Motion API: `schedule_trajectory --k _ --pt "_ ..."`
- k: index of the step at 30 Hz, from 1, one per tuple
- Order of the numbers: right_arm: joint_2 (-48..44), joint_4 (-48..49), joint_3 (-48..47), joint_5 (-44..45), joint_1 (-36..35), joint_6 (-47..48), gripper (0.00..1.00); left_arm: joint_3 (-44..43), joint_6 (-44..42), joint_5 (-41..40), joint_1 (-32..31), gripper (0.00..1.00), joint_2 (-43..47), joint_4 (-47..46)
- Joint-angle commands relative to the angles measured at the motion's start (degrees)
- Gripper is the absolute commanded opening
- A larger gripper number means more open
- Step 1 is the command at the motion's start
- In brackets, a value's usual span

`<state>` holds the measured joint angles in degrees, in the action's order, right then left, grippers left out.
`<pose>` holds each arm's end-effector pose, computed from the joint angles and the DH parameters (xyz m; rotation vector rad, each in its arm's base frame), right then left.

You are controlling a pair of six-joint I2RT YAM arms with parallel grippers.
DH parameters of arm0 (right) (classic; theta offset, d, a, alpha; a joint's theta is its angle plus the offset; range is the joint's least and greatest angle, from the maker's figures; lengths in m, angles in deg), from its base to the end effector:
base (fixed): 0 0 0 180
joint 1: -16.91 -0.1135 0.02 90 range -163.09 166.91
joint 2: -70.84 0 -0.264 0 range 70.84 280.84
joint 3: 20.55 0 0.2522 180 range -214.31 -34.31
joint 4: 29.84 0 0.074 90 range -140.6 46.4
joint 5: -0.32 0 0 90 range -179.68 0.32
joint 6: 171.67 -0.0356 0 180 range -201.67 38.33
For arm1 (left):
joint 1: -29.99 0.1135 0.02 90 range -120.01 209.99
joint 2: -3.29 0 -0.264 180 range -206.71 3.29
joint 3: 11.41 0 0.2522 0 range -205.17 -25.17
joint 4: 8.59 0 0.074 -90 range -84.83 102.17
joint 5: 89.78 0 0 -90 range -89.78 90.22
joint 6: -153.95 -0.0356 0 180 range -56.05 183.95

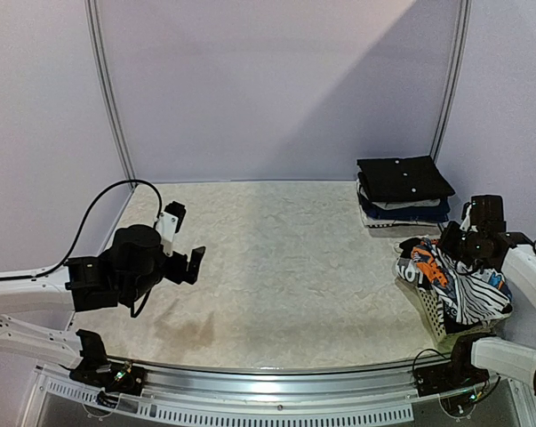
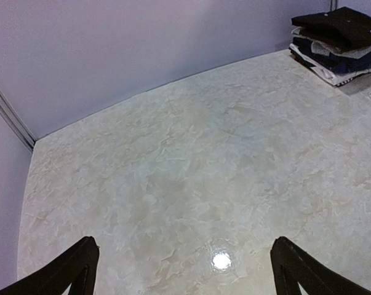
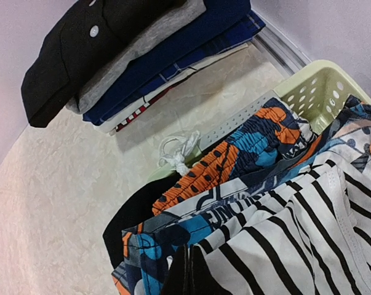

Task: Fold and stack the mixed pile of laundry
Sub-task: Pick up the square-folded tank top from the bin, then pick up the crumpled tank top.

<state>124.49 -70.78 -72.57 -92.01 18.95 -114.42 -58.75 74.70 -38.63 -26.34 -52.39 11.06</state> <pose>0.1962 -0.0055 0.2448 0.6780 2.2338 0.3173 0.1353 -0.1628 0.2472 0.3654 1.9110 -0.0726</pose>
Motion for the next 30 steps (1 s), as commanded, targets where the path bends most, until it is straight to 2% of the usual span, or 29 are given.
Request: schedule_trajectory --k 1,6,16,20,26,30 --pt "-1.77 -1.95 -4.00 -1.64 0.24 0.41 0.00 0.88 0.33 -0.11 0.70 1.00 1.14 0.67" --pt "-1.24 -3.57 -13.02 -7.23 0.20 1.05 0.00 0.72 0.22 0.35 0.70 0.99 0.75 0.34" --pt "-2.15 -6.20 -22.46 -8.53 -1.63 2.23 0.00 1.17 0.12 0.19 0.70 1.00 1.56 -0.06" --pt "0.59 -5.55 -31.08 -11.75 -9.15 3.24 0.00 1.01 -0.18 0.44 0.70 1.00 1.13 -0.48" --pt "10.95 -7.85 -50.55 -4.27 -30.02 8.17 0.00 0.89 -0.15 1.99 0.70 1.00 2.00 -0.08" --pt "18.61 -8.06 -59.39 -1.90 -37.14 9.52 0.00 2.07 -1.93 10.12 0.70 0.99 3.42 -4.23"
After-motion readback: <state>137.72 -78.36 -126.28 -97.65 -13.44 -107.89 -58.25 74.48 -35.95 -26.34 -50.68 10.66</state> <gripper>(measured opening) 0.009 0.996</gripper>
